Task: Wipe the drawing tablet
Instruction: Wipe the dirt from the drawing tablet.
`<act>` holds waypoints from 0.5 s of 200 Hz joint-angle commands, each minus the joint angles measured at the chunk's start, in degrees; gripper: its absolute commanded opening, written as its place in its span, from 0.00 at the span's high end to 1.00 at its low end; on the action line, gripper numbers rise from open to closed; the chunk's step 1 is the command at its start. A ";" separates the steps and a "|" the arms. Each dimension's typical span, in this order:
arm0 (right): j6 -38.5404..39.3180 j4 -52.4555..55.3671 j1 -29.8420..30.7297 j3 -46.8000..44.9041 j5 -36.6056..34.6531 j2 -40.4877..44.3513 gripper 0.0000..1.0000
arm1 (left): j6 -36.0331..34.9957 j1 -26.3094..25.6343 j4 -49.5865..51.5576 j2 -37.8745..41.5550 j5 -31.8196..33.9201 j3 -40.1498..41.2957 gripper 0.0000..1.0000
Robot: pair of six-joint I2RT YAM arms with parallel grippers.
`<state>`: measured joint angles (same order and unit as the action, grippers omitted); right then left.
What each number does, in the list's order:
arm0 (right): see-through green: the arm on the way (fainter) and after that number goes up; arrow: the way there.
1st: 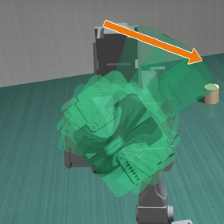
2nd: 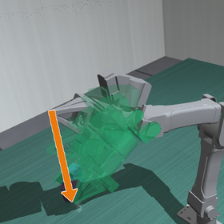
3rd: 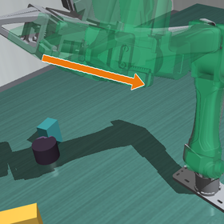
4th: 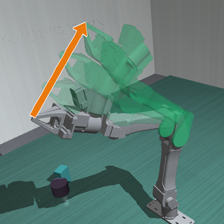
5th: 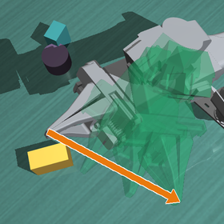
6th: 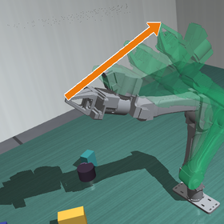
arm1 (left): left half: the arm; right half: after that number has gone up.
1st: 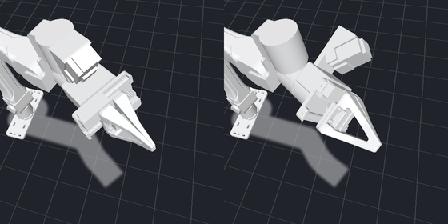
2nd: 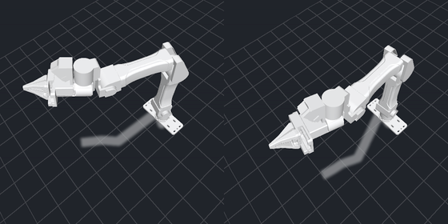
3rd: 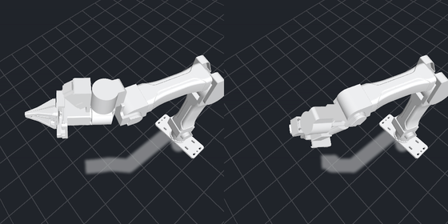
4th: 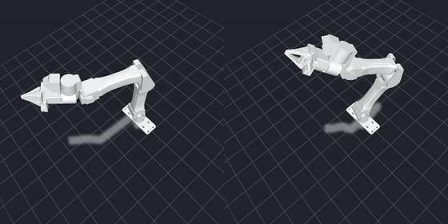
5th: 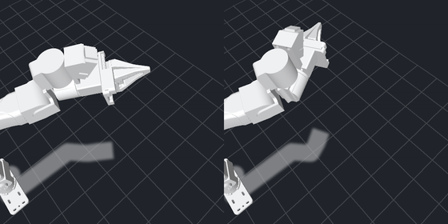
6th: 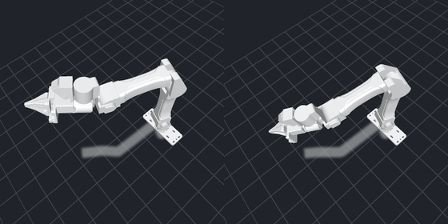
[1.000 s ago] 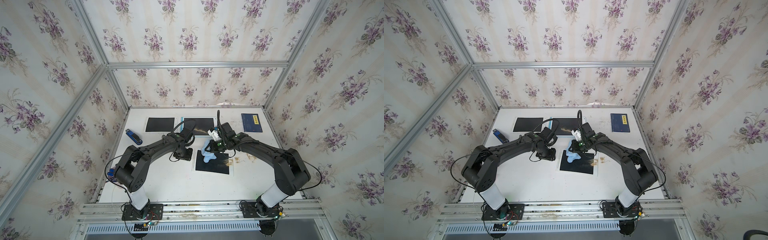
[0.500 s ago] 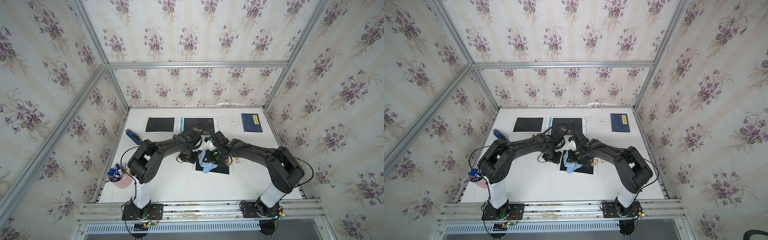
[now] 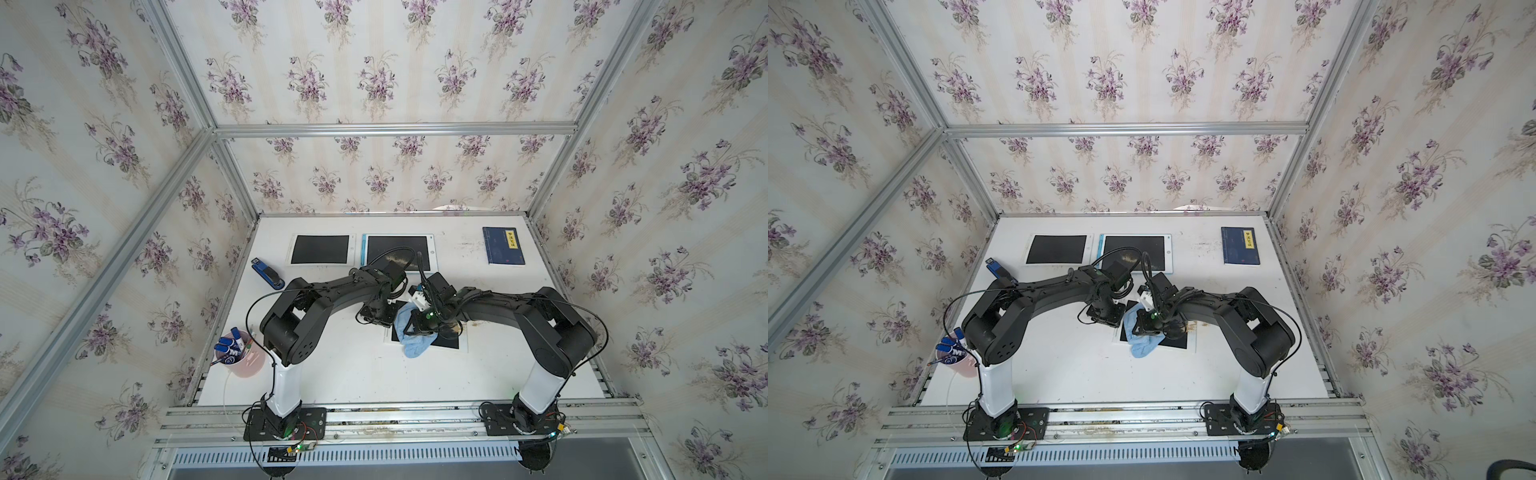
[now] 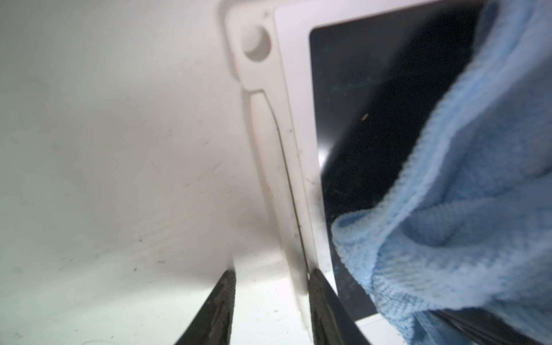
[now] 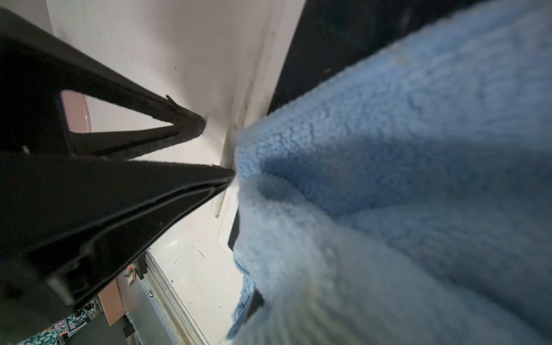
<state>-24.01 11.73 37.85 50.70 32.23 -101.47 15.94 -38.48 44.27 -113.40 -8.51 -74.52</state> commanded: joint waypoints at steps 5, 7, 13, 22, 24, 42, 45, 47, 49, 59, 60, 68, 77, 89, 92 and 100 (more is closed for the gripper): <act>0.28 3.58 -1.55 -2.22 -7.96 -0.78 1.00 | -0.18 -0.19 1.04 -2.56 5.35 1.96 0.58; 0.28 3.68 -1.72 -2.41 -8.19 -0.64 1.00 | -0.16 -0.19 1.07 -2.55 5.35 2.00 0.58; 0.28 3.95 -2.30 -3.12 -8.97 -0.26 1.00 | -0.20 -0.19 0.98 -2.72 5.35 2.12 0.58; 0.43 4.53 -3.26 -4.13 -10.15 0.57 1.00 | -0.17 -0.19 0.91 -2.87 5.35 2.27 0.58; 0.49 4.67 -3.47 -4.43 -10.41 0.81 1.00 | -0.18 -0.15 0.91 -2.87 5.35 2.32 0.58; 0.29 5.63 -5.83 -6.78 -12.56 3.06 1.00 | -0.18 -0.10 0.71 -2.90 5.43 2.60 0.58; 0.20 5.78 -6.14 -7.15 -13.14 3.44 1.00 | -0.14 -0.06 0.65 -2.87 5.44 2.62 0.58; 0.13 5.94 -6.19 -7.40 -13.37 3.71 1.00 | -0.17 -0.09 0.60 -2.87 5.48 2.63 0.58; 0.11 6.09 -6.16 -7.66 -13.61 3.93 1.00 | -0.18 -0.10 0.61 -2.87 5.51 2.65 0.58; -0.05 6.67 -9.50 -8.81 -14.70 5.20 1.00 | -0.22 -0.08 0.51 -2.78 5.62 2.88 0.58; -0.06 6.70 -9.66 -8.93 -14.76 5.35 1.00 | -0.22 -0.09 0.53 -2.74 5.62 2.89 0.58; -0.35 7.16 -11.11 -9.79 -15.98 6.32 1.00 | -0.23 -0.10 0.49 -2.73 5.70 2.92 0.58; -0.60 7.60 -12.75 -10.70 -17.02 7.42 1.00 | -0.34 -0.07 0.55 -2.70 5.70 2.98 0.58; -0.90 8.09 -15.15 -11.83 -17.85 8.90 1.00 | -0.32 -0.05 0.45 -2.51 5.70 3.04 0.58; -0.99 8.27 -15.69 -12.08 -18.13 9.30 1.00 | -0.31 -0.02 0.37 -2.46 5.72 3.13 0.58; -1.29 8.69 -17.17 -12.59 -19.15 10.40 1.00 | -0.31 -0.02 0.35 -2.44 5.78 3.14 0.58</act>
<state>-24.34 10.22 24.03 40.12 29.30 -92.40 15.94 -38.46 43.20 -113.19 -8.71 -73.60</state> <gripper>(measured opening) 0.096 0.420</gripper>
